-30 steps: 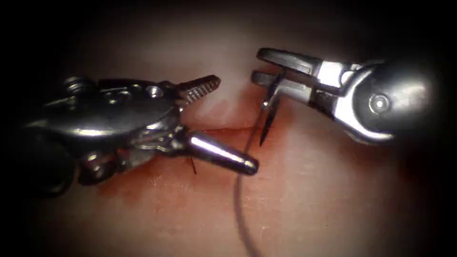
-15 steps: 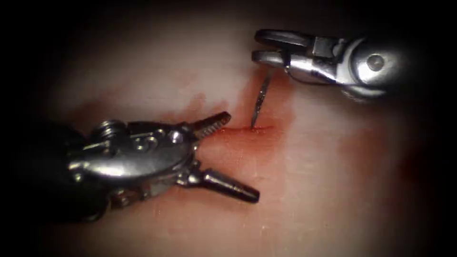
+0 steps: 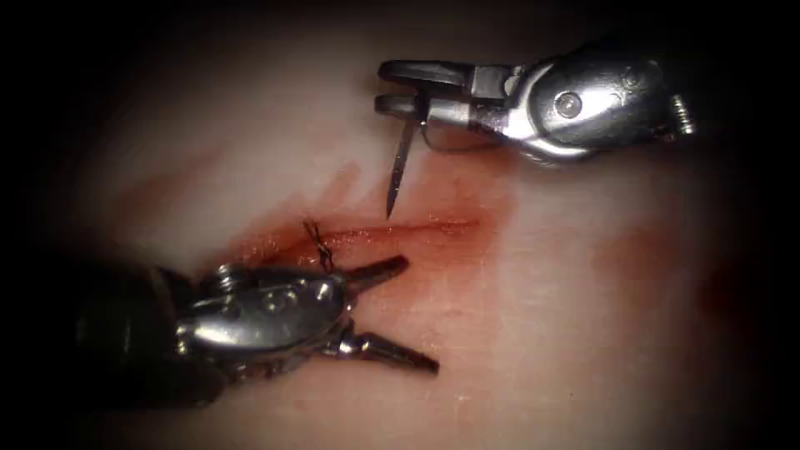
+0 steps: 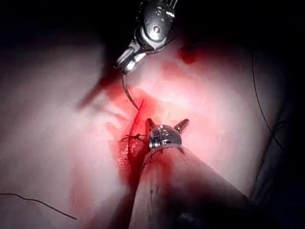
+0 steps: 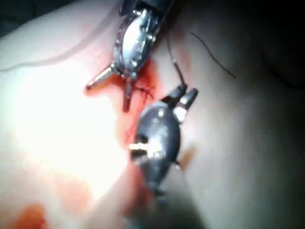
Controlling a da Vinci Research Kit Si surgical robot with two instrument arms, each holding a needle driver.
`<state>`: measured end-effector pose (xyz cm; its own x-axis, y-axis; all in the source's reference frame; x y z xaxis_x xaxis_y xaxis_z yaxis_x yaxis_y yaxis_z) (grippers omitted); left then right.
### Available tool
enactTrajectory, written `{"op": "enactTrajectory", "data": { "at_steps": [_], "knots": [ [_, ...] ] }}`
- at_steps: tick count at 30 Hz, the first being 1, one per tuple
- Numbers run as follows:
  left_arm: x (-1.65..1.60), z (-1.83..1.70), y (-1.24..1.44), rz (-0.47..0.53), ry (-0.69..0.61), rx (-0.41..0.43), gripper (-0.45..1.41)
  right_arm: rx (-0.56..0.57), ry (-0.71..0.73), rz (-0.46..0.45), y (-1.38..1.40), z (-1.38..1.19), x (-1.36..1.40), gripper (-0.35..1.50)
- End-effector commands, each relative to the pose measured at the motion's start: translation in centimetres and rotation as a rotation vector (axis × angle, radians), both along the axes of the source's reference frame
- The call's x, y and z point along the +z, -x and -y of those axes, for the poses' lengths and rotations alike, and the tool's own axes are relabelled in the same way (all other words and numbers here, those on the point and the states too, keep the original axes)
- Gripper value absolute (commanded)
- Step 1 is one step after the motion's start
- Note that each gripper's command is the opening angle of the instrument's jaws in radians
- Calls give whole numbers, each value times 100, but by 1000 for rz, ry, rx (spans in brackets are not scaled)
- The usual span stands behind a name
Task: Wound Closure
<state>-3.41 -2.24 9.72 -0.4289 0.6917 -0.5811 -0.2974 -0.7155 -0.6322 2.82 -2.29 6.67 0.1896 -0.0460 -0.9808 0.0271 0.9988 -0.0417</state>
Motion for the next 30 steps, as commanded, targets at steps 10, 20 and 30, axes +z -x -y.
{"op": "enactTrajectory", "data": {
  "at_steps": [10, 20, 30],
  "knots": [
    [25, 21, 0, -6, -22, 13, 67, -9, 12, 18, -20, 10, 21, -35],
    [33, 21, -11, -6, -38, 16, 66, -55, 33, 43, -24, 14, 36, -35],
    [26, 21, -9, -3, -43, 18, 62, -87, 56, 53, -22, 10, 43, -35]
  ]
}}
